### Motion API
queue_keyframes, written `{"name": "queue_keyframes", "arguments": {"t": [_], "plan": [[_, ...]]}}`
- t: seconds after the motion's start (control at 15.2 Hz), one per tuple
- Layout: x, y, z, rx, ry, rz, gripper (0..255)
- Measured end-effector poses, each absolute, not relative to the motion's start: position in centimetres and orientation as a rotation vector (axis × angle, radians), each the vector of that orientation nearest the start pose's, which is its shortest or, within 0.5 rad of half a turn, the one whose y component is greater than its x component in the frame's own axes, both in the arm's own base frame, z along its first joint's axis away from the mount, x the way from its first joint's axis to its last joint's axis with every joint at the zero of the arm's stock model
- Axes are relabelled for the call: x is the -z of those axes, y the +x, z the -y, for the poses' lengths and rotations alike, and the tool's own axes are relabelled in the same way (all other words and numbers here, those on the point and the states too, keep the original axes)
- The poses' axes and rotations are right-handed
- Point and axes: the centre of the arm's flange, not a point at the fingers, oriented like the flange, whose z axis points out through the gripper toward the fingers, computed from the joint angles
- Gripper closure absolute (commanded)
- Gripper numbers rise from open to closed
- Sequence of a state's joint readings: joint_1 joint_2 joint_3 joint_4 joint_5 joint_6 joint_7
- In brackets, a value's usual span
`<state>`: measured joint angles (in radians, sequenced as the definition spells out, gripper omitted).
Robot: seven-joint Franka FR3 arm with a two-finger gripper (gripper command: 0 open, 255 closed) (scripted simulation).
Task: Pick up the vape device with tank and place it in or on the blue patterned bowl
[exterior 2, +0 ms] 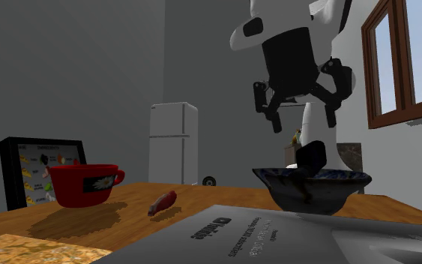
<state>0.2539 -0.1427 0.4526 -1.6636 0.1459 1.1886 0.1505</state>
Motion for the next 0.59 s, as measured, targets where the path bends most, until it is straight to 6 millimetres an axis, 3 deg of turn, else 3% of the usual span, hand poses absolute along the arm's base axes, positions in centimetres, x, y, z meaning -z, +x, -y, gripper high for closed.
{"name": "queue_keyframes", "arguments": {"t": [0.2, 0.59], "plan": [[-65.0, 34.1, -33.5, -0.557, -3.033, 0.892, 0], [-65.6, 34.5, -33.7, -0.558, -3.033, 0.891, 0]]}}
